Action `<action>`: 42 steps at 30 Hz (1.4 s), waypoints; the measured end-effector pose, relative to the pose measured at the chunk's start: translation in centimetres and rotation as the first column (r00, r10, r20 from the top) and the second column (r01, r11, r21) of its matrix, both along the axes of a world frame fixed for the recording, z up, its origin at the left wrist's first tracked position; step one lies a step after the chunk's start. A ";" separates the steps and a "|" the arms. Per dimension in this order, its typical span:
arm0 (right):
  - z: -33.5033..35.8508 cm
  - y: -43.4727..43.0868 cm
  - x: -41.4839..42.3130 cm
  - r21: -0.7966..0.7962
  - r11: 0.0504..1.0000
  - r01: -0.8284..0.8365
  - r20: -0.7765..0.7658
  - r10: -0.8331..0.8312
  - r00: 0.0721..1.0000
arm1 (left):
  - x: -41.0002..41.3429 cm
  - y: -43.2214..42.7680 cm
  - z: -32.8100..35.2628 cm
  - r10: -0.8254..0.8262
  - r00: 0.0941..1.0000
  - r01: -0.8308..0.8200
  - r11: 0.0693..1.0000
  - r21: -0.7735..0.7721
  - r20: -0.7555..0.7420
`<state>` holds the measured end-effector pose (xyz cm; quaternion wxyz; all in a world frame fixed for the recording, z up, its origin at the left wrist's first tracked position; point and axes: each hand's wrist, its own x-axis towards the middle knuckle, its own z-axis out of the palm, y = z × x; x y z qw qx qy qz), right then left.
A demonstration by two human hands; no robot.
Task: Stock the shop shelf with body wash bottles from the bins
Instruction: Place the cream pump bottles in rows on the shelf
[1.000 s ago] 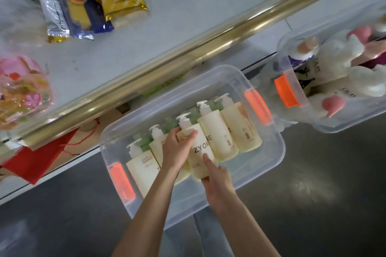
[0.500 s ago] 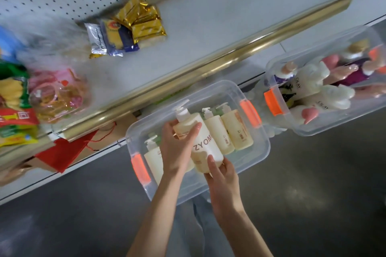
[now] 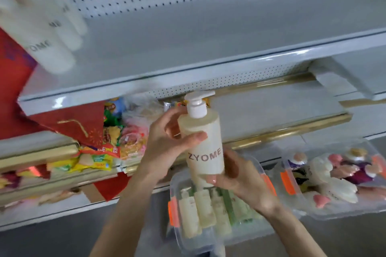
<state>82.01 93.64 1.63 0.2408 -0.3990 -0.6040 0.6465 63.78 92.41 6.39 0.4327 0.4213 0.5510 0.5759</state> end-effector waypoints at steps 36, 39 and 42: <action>9.5 18.9 -32.2 0.457 0.885 -0.086 0.232 -0.025 0.972 | -29.2 8.1 3.5 0.551 0.778 -0.578 0.816 0.000 -0.301; 9.4 20.9 -33.6 0.469 0.877 -0.105 0.257 -0.022 0.966 | -29.3 7.9 3.4 0.539 0.808 -0.556 0.831 -0.007 -0.238; 9.2 23.2 -35.1 0.453 0.886 -0.102 0.258 -0.020 0.966 | -29.2 7.6 3.7 0.538 0.818 -0.544 0.838 0.029 -0.204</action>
